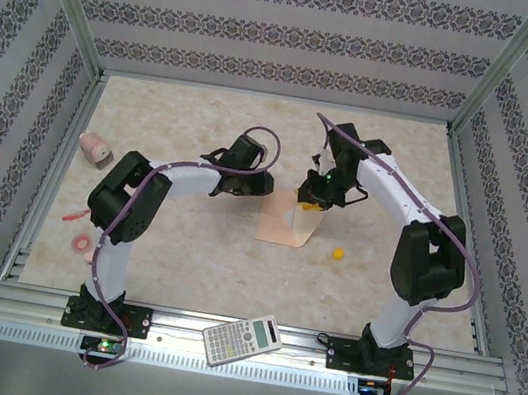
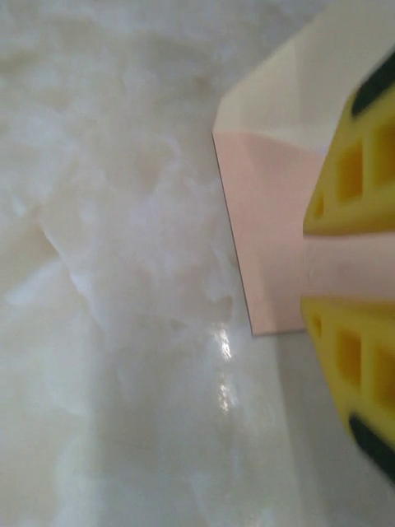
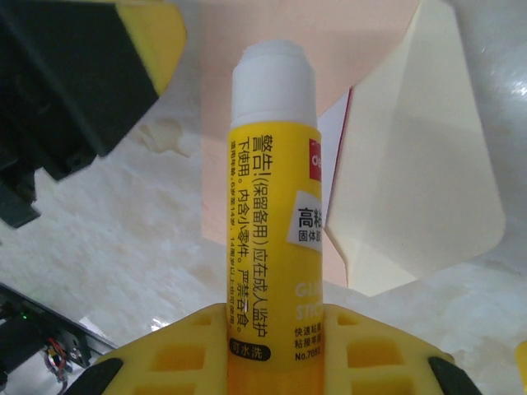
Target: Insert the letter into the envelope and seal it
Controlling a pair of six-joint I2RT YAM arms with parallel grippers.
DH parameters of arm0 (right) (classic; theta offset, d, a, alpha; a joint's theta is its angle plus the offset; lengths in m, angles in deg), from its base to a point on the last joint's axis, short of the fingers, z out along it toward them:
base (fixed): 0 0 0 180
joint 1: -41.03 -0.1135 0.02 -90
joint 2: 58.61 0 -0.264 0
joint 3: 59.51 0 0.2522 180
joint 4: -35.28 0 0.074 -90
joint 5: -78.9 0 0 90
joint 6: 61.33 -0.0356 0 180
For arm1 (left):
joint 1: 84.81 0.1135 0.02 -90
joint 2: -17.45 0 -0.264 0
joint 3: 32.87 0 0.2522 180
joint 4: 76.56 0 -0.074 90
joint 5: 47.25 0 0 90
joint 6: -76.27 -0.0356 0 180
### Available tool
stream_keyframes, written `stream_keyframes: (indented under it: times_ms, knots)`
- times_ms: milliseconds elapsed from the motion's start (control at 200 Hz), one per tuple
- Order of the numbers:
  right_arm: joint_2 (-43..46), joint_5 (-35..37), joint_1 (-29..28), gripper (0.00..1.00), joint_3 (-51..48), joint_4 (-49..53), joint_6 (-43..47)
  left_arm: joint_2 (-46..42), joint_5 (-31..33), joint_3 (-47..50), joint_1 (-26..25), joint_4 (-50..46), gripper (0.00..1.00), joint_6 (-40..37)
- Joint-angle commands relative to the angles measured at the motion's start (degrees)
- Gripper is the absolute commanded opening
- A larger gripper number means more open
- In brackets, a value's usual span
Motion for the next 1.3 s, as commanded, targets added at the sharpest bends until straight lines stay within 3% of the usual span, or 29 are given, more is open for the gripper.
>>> stream_keyframes:
  times_ms: [0, 360, 510, 789, 1044, 1294]
  knots:
    - [3.84, 0.26, 1.00, 0.01, -1.59, -2.72, -1.21, -4.74, -0.65, -1.27, -0.72, 2.50, 0.33, 1.36]
    - [13.89, 0.20, 1.64, 0.01, -8.62, -14.82, -3.78, -16.19, -2.17, -0.50, -0.59, 1.18, 0.59, 4.05]
    - [18.34, -0.55, 1.66, 0.01, -12.19, -22.33, -5.58, -21.75, -6.98, 3.44, 0.56, 5.14, 0.71, 8.44]
    - [24.52, -1.45, -0.56, 0.02, -20.49, -38.91, -10.49, -27.18, -15.86, 8.27, 2.18, 8.61, 0.73, 13.58]
    - [27.41, 0.42, -6.25, 0.02, -24.40, -48.12, -10.93, -27.44, -18.74, 11.17, 2.31, 14.57, 0.74, 16.02]
    - [28.31, 1.61, -10.17, 0.02, -25.91, -50.82, -10.78, -26.72, -19.62, 12.84, 2.27, 23.34, 0.73, 20.78]
